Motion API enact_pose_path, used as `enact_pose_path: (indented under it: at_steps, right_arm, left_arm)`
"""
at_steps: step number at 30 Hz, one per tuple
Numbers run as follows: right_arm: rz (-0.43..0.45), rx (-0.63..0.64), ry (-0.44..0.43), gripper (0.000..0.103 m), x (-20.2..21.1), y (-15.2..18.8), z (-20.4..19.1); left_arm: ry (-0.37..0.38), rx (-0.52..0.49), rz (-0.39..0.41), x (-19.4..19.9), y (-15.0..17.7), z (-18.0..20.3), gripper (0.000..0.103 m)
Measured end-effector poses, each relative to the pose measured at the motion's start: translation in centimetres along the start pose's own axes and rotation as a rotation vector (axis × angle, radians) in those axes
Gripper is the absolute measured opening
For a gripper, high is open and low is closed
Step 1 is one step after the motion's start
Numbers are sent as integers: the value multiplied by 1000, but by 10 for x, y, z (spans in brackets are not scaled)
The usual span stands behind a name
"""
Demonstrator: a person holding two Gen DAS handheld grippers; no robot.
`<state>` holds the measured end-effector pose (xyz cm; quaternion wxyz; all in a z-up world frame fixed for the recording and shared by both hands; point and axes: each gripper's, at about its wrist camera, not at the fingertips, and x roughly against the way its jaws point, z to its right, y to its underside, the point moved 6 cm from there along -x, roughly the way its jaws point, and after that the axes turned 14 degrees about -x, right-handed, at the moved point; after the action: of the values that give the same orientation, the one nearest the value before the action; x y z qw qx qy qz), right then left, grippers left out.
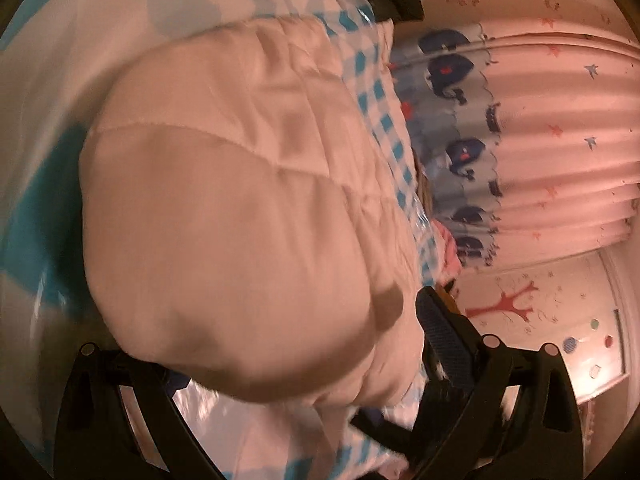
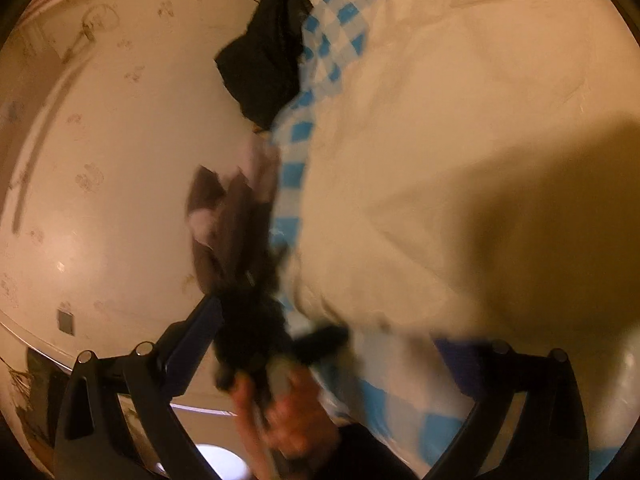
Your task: Fold large clothes
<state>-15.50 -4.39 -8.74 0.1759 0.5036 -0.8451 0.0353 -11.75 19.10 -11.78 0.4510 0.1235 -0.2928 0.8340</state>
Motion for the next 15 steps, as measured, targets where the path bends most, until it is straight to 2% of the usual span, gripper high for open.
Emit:
enact_pose_path:
  at_steps: [2,4,9,12,15]
  right_arm:
    - [36,-12,58,97,26,2,25]
    - [87,-23,53,96,62,-4,44]
    - [308,-98,34,95,166,-40,74]
    - [403,-173,-30,95,209,-61,88]
    - [430,-243,-101,96,223,-74,97]
  left_arm:
    - [-7,-7,22,3,-5,0,92]
    - [-30,-19,28,2,-9,1,92]
    - [-97,-47,40,-1,-13,3,92]
    - [-151,-77,44,-4,-15,6,92]
    - [-212,-129,43,-8,-16,11,92]
